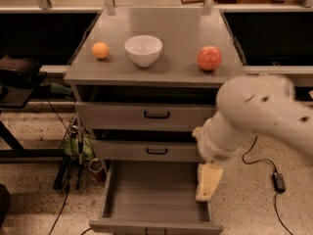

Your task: Close bottom drawer

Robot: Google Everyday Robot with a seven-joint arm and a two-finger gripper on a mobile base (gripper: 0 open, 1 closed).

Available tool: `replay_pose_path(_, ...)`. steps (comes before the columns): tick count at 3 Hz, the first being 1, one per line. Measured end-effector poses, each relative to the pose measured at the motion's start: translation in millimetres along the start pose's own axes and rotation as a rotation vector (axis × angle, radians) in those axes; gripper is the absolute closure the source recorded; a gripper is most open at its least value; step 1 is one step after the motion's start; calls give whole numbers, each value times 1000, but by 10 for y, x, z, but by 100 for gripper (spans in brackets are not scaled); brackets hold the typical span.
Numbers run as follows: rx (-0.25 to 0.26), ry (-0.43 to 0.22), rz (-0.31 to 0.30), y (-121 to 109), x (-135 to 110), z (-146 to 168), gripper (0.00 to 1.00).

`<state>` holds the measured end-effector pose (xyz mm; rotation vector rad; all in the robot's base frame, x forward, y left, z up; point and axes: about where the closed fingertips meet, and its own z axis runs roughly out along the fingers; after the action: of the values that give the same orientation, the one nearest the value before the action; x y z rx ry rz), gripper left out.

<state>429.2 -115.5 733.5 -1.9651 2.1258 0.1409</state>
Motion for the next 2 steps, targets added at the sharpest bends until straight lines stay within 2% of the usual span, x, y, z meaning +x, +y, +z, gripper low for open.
replay_pose_path(1,-145,-4,4,389,-31,1336,0)
replay_pose_path(2,-249,12,-13,870,-44,2468,0)
